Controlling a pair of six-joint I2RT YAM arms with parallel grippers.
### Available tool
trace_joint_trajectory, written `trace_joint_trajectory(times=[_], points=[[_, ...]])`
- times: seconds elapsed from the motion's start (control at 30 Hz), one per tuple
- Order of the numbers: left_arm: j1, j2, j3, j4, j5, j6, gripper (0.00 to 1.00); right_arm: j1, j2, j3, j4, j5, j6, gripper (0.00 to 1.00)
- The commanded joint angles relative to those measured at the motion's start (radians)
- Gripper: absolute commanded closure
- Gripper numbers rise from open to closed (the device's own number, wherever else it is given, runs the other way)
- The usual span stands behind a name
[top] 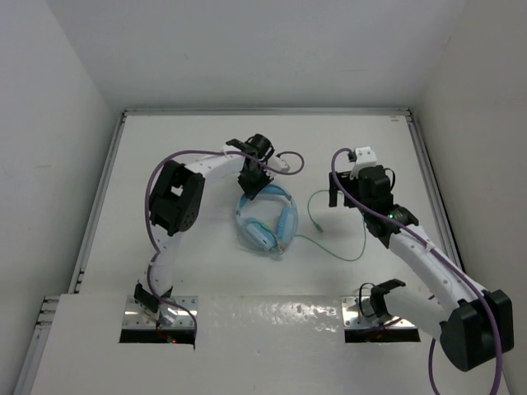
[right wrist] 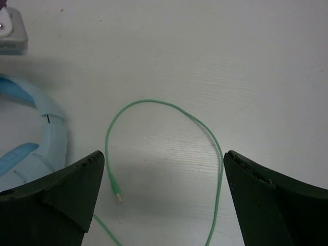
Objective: Wrap the headphones
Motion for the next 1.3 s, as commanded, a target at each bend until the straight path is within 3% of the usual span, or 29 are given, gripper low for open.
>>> trace_joint_trajectory(times=[0.0, 0.1, 0.23, 0.3, 0.5, 0.63, 0.73, 0.93, 1.07, 1.27], points=[[0.001, -0.068, 0.067, -0.041, 0.005, -0.036, 1.00, 0.001, 0.016, 0.031, 0.000, -0.134, -0.102, 0.03], [0.041, -0.089, 0.197, -0.113, 0.050, -0.107, 1.00, -0.001, 0.016, 0.065, -0.007, -0.222, -0.155, 0.03], [0.204, -0.110, 0.479, -0.234, 0.194, -0.217, 1.00, -0.001, -0.033, 0.074, 0.084, -0.296, -0.242, 0.01], [0.253, -0.138, 0.593, -0.233, 0.179, -0.271, 1.00, -0.001, -0.050, 0.059, 0.130, -0.343, -0.326, 0.01], [0.258, -0.392, 0.480, -0.031, 0.064, -0.375, 1.00, -0.001, -0.041, -0.016, 0.346, -0.521, -0.543, 0.01], [0.259, -0.381, 0.658, -0.083, -0.042, -0.507, 1.00, 0.002, 0.052, -0.058, 0.493, -0.599, -0.569, 0.01], [0.259, -0.387, 0.699, -0.075, -0.060, -0.573, 1.00, 0.028, 0.149, -0.033, 0.558, -0.642, -0.521, 0.01], [0.259, -0.391, 0.696, -0.078, -0.131, -0.616, 1.00, 0.206, 0.286, -0.029, 0.690, -0.618, -0.474, 0.01], [0.261, -0.396, 0.696, -0.070, -0.123, -0.629, 1.00, 0.242, 0.391, -0.094, 0.972, -0.561, -0.293, 0.03], [0.259, -0.397, 0.686, -0.074, -0.125, -0.639, 1.00, 0.292, 0.513, -0.027, 0.936, -0.512, -0.242, 0.05]])
